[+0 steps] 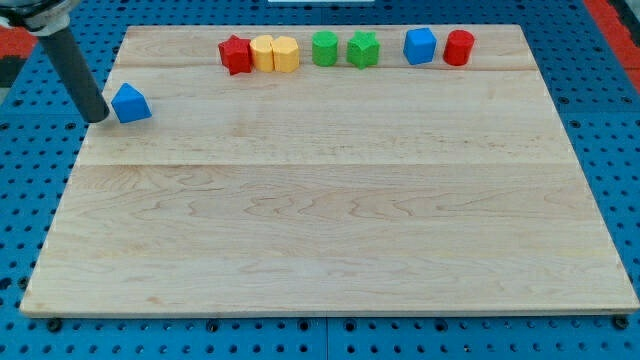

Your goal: Push the blue triangle left to the red star

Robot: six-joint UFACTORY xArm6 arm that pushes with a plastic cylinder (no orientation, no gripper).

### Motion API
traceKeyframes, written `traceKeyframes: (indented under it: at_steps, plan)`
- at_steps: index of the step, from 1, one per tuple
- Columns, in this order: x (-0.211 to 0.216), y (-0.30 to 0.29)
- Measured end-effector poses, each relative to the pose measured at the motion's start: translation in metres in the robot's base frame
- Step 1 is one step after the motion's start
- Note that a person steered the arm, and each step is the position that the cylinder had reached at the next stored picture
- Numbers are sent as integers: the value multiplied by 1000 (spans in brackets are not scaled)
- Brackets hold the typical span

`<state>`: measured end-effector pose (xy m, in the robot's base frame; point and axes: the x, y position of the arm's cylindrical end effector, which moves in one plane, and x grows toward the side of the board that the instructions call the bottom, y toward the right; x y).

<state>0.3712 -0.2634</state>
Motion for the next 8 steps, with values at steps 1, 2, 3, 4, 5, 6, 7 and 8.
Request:
traceKeyframes:
  at_steps: [1,2,3,4,5,6,7,8]
  plan:
    - [-12,52]
    - [-30,70]
    - [-52,71]
    - [-72,76]
    - [-82,93]
    - [-87,101]
    - [-51,132]
    - [-35,148]
